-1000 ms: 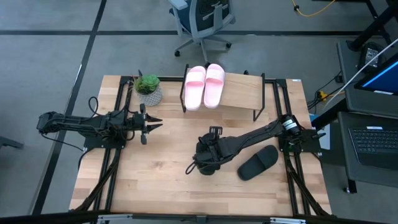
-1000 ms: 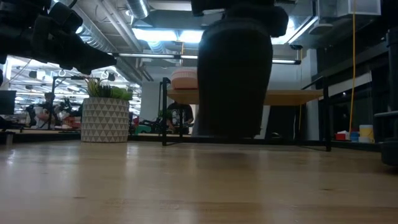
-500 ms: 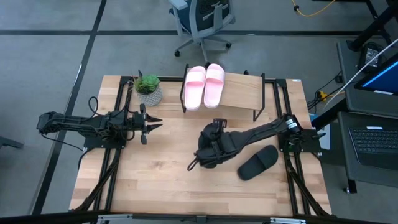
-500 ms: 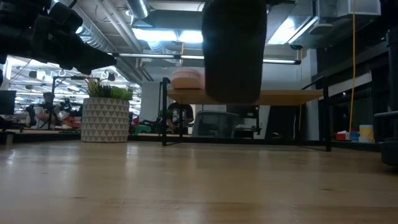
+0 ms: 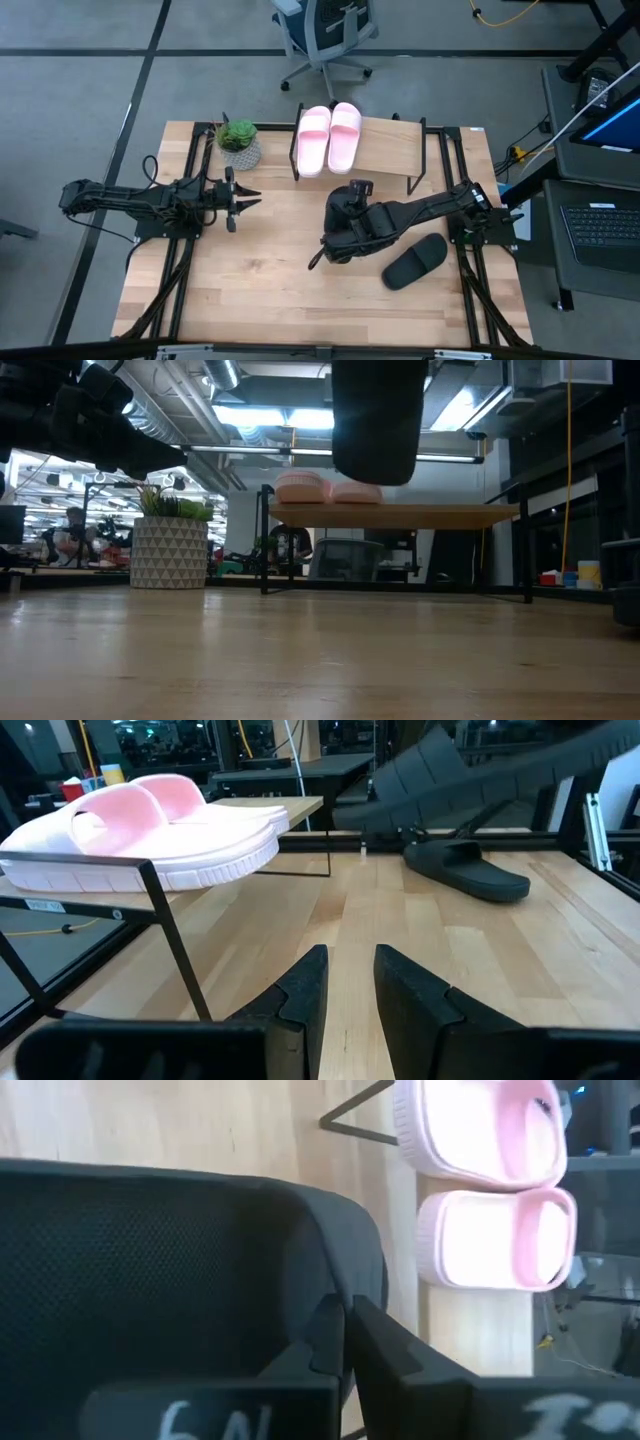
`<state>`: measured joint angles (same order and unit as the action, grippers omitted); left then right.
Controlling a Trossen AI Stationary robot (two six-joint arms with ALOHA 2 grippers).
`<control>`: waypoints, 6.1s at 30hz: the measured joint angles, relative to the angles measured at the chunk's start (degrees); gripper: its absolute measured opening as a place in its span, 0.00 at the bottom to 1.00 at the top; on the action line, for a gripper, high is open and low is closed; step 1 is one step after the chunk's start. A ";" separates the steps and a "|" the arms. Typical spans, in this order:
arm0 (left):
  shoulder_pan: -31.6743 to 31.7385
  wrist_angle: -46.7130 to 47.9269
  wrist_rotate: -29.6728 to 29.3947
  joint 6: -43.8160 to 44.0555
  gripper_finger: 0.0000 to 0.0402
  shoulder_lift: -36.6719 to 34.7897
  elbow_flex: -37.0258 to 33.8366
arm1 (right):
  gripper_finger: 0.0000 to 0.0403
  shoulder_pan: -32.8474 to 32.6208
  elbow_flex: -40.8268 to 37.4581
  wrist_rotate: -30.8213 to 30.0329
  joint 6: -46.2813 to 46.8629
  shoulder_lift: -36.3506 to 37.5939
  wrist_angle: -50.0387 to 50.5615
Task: Pick and place slides into the shelf
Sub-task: Put the left black slide on the shelf
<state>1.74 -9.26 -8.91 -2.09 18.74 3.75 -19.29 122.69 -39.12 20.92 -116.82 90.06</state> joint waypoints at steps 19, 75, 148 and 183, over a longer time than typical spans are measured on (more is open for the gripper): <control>0.01 0.69 0.00 0.07 0.19 -0.01 -0.04 | 0.03 3.02 1.77 -3.49 -1.69 5.42 -0.03; 0.02 1.12 -1.09 0.00 0.19 -0.02 -0.02 | 0.03 16.42 -44.61 -15.26 -21.37 35.50 -27.37; 0.02 1.17 -4.52 -0.04 0.19 -0.02 0.04 | 0.03 36.87 -44.63 -6.22 -43.95 27.52 -41.63; 0.02 1.17 -4.52 0.00 0.19 0.00 0.04 | 0.03 36.87 -44.63 -1.61 -43.73 27.13 -41.33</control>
<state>1.76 -8.10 -13.43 -2.09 18.74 3.79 17.58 78.06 -40.73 -22.81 -89.69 48.73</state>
